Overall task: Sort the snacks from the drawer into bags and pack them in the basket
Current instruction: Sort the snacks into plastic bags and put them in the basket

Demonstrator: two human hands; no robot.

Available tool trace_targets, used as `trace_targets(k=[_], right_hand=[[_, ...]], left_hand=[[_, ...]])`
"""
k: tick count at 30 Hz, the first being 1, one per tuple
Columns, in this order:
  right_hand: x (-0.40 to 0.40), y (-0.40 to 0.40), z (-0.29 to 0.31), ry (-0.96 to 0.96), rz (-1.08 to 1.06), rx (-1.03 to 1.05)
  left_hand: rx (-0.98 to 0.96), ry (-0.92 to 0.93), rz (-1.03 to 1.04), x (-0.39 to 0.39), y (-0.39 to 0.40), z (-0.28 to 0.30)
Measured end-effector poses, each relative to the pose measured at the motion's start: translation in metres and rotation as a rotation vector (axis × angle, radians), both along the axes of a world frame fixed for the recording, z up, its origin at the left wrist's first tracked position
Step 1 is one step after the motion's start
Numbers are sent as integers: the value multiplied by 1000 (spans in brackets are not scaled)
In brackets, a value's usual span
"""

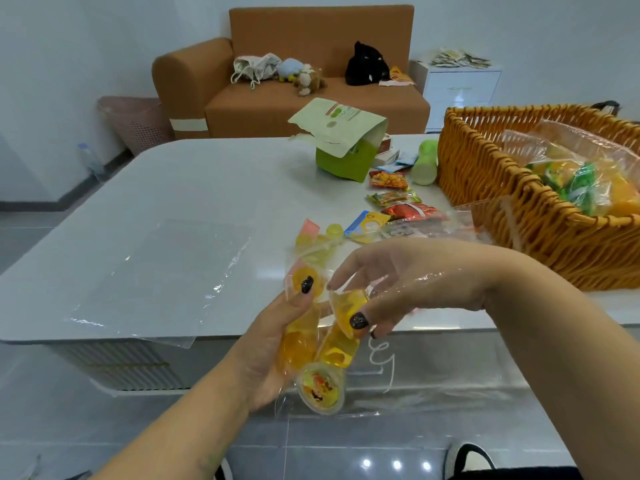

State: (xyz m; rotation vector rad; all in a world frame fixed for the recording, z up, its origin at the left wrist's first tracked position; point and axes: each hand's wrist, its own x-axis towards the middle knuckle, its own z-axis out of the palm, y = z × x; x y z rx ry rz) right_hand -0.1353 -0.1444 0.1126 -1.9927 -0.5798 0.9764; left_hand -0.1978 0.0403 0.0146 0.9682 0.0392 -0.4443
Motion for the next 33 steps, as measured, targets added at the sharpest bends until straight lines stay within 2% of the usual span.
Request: trace_targets(k=[5, 7, 9, 12, 15, 17, 20, 22, 25, 27, 33], right_hand=[[3, 13, -14, -100, -171, 56], [3, 13, -16, -99, -138, 43], [4, 8, -12, -74, -64, 45], [5, -1, 2, -168, -63, 133], [13, -3, 5, -334, -374, 363], [23, -1, -8, -567, -647, 405], [37, 5, -41, -873, -857, 174], [36, 17, -66, -870, -783, -41], [26, 46, -95, -846, -537, -231], [22, 65, -106, -874, -449, -296], [16, 116, -121, -863, -393, -430]], left_hand=[[25, -9, -2, -3, -3, 2], [49, -39, -8, -4, -4, 3], [69, -2, 64, -3, -3, 5], [64, 86, 272, 2, 6, 6], [18, 89, 414, 9, 23, 13], [28, 80, 556, 15, 38, 17], [50, 34, 713, 20, 59, 20], [24, 28, 780, 22, 67, 20], [12, 44, 814, 23, 70, 21], [12, 47, 817, 25, 67, 20], [24, 45, 794, 30, 53, 23]])
